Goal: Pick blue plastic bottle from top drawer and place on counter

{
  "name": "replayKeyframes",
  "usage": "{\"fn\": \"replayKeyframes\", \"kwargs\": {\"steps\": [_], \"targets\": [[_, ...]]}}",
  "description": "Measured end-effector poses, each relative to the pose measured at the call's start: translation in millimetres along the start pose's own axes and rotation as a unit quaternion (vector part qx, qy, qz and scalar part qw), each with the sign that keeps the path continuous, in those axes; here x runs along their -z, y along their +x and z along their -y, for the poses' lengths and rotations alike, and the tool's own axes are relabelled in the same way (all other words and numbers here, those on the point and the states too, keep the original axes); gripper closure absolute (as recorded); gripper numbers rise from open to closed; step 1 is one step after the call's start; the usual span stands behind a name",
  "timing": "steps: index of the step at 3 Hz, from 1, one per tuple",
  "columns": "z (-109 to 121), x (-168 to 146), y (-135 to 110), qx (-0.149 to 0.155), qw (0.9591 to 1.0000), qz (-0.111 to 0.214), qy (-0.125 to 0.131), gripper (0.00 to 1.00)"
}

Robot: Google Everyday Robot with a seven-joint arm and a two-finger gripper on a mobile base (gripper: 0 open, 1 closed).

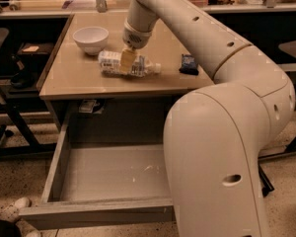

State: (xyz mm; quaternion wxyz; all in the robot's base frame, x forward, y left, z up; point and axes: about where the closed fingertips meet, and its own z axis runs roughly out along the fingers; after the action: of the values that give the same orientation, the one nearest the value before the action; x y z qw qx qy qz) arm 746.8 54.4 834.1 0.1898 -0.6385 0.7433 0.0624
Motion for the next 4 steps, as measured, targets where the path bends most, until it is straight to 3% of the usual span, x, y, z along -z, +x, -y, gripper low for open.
{"fn": "replayKeyframes", "kwargs": {"steps": [3,4], "targets": [[0.0,-0.1,0.0,0.000,1.0000,0.000,0.000,0.18],[0.0,-0.2,0.0,0.000,1.0000,0.000,0.000,0.00]]}}
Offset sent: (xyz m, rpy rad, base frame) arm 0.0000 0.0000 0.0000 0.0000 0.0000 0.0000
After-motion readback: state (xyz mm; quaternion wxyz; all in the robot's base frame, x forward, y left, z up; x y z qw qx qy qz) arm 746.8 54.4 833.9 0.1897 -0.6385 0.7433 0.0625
